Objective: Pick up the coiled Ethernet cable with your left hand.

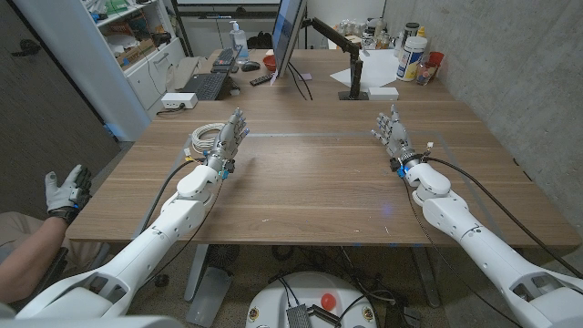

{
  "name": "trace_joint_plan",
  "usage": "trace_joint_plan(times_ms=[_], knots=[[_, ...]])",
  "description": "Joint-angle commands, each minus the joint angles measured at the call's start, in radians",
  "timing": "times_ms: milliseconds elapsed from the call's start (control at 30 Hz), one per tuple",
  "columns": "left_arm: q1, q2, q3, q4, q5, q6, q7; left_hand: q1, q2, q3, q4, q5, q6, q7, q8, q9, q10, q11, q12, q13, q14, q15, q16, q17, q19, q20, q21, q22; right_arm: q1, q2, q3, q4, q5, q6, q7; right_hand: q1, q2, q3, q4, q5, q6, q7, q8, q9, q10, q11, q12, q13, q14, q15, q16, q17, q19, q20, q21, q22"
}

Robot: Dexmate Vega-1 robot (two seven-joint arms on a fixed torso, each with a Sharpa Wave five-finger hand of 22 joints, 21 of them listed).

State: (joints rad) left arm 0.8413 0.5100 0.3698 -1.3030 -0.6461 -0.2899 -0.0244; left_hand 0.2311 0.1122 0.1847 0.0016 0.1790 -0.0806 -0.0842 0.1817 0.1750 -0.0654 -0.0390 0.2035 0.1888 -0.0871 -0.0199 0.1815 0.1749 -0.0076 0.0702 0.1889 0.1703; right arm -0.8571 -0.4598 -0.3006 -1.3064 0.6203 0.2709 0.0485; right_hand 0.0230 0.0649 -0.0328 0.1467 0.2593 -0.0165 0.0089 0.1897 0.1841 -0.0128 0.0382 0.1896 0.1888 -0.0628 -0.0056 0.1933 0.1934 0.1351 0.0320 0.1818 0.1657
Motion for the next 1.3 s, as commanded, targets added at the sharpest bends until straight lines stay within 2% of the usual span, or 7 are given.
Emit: trace_joint_plan(times_ms=[33, 300, 567, 900, 1300], knots=[[0.004, -0.002, -0.001, -0.006, 0.004, -0.001, 0.006, 0.009, 0.002, 0.006, 0.001, 0.004, 0.0, -0.008, 0.005, 0.002, -0.008, 0.002, 0.005, 0.003, -0.008, -0.002, 0.005, 0.005, 0.0, 0.01, 0.005, 0.005, -0.032, 0.14, 0.175, -0.013, -0.193, -0.09, 0.119, 0.001, 0.011, 0.0, 0.005, 0.004, -0.009, 0.004, 0.004, 0.005, 0.001, 0.009, 0.006, 0.002, -0.005, 0.0, 0.005, 0.005, 0.006, -0.002, 0.005, 0.002], [0.002, -0.004, -0.001, -0.002, 0.004, 0.0, 0.003, 0.009, 0.002, 0.007, 0.0, 0.004, 0.001, -0.009, 0.005, 0.002, -0.007, 0.002, 0.006, 0.003, -0.008, -0.002, 0.005, 0.005, 0.0, 0.01, 0.005, 0.005, -0.039, 0.218, 0.262, -0.02, -0.281, -0.125, 0.177, 0.002, 0.011, 0.0, 0.004, 0.004, -0.009, 0.004, 0.004, 0.005, 0.001, 0.008, 0.006, 0.002, -0.005, 0.0, 0.005, 0.005, 0.006, -0.001, 0.005, 0.002], [0.002, -0.002, -0.002, -0.008, 0.005, 0.001, 0.003, 0.009, 0.002, 0.008, 0.0, 0.004, 0.001, -0.009, 0.005, 0.002, -0.007, 0.002, 0.005, 0.003, -0.009, -0.002, 0.004, 0.005, -0.001, 0.01, 0.005, 0.005, -0.039, 0.269, 0.316, -0.023, -0.337, -0.139, 0.214, 0.004, 0.012, -0.001, 0.004, 0.004, -0.01, 0.004, 0.004, 0.005, 0.002, 0.008, 0.006, 0.002, -0.005, 0.001, 0.005, 0.004, 0.006, -0.001, 0.005, 0.002], [0.004, 0.004, -0.003, -0.02, 0.007, 0.009, 0.009, 0.008, 0.002, 0.009, -0.001, 0.004, 0.002, -0.009, 0.005, 0.002, -0.007, 0.002, 0.006, 0.003, -0.008, -0.002, 0.005, 0.005, -0.001, 0.011, 0.005, 0.005, -0.038, 0.306, 0.356, -0.027, -0.378, -0.154, 0.243, 0.005, 0.012, -0.001, 0.003, 0.004, -0.01, 0.004, 0.004, 0.005, 0.001, 0.009, 0.006, 0.002, -0.005, 0.001, 0.005, 0.004, 0.006, 0.0, 0.005, 0.002], [0.005, 0.014, -0.006, -0.038, 0.009, 0.021, 0.016, 0.008, 0.003, 0.01, -0.001, 0.003, 0.004, -0.009, 0.005, 0.002, -0.006, 0.0, 0.006, 0.003, -0.007, -0.002, 0.005, 0.005, -0.001, 0.011, 0.004, 0.005, -0.035, 0.328, 0.379, -0.026, -0.405, -0.159, 0.264, 0.006, 0.013, -0.002, 0.002, 0.004, -0.01, 0.003, 0.004, 0.005, 0.001, 0.01, 0.006, 0.002, -0.005, 0.0, 0.005, 0.004, 0.006, -0.001, 0.005, 0.002]])
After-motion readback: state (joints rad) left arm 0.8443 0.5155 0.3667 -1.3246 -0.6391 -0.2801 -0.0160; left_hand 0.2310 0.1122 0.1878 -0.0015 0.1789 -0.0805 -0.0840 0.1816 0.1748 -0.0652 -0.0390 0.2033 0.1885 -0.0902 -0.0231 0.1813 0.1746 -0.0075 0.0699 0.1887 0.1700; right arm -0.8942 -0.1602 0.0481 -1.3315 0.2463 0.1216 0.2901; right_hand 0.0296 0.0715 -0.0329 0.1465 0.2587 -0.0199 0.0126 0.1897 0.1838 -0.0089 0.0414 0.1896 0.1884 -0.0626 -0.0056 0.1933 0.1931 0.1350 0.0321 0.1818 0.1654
